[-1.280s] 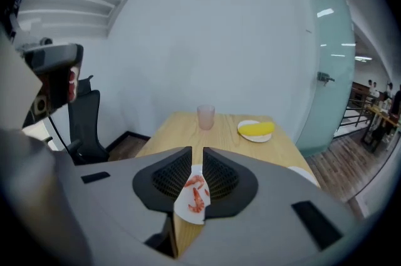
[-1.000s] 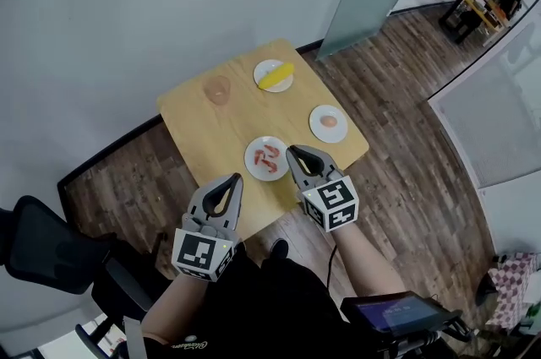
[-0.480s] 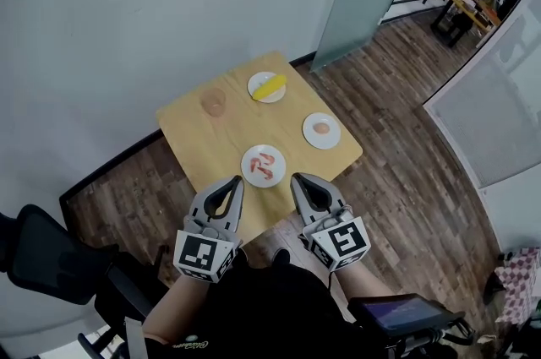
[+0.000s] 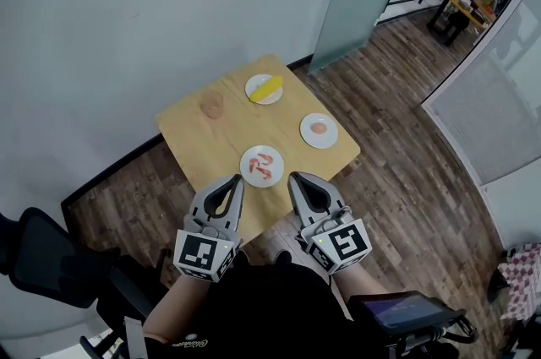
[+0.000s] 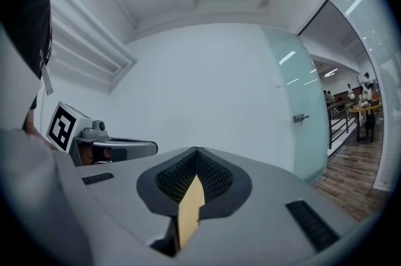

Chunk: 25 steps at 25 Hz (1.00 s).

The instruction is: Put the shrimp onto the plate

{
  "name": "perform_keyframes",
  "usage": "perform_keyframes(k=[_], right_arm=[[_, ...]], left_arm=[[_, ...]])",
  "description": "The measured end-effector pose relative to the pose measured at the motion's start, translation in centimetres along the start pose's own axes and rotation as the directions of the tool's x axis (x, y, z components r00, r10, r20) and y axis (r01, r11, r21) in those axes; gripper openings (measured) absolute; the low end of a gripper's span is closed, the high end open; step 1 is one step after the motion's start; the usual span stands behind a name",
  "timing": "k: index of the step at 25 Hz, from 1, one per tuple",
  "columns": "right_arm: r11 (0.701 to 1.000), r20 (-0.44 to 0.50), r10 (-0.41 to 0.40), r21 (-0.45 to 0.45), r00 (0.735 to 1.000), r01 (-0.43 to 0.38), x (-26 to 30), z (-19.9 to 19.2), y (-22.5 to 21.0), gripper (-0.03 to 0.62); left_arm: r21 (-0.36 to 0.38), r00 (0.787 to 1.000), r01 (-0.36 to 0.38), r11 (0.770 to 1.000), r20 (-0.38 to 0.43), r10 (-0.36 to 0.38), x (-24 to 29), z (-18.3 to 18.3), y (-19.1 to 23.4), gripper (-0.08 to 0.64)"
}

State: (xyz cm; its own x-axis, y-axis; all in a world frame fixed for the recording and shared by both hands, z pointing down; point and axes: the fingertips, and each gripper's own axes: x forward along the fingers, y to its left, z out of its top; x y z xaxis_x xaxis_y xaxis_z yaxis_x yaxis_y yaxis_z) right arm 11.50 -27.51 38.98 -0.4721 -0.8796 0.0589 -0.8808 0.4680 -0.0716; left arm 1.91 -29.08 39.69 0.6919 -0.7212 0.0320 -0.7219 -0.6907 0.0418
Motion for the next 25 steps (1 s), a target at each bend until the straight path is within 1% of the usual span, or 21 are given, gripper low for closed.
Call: perform_keyframes(k=[9,18,25], right_arm=[[1.000,-0.009,0.027,-0.002,1.000,-0.027,0.0,-0.1,0.9,0.002],[0.999,0.013,0.043,-0.007,0.999,-0.043,-0.4,0.4,1.5,0.002],[0.998,0.009,0.063,-0.010,0.998,-0.063,-0.7,0.6,2.1,0.002]], left_arm=[[-0.001,1.000,-0.002,1.000,-0.004,0.002,-0.1,0.0,0.0,0.000],[0.018,1.000,0.005,1.000,0.001,-0.005,-0.2,0.0,-0.3,0.000],[0.020,1.000,-0.002,1.000,0.000,0.002,-0.5,0.1,-0.2,0.000]])
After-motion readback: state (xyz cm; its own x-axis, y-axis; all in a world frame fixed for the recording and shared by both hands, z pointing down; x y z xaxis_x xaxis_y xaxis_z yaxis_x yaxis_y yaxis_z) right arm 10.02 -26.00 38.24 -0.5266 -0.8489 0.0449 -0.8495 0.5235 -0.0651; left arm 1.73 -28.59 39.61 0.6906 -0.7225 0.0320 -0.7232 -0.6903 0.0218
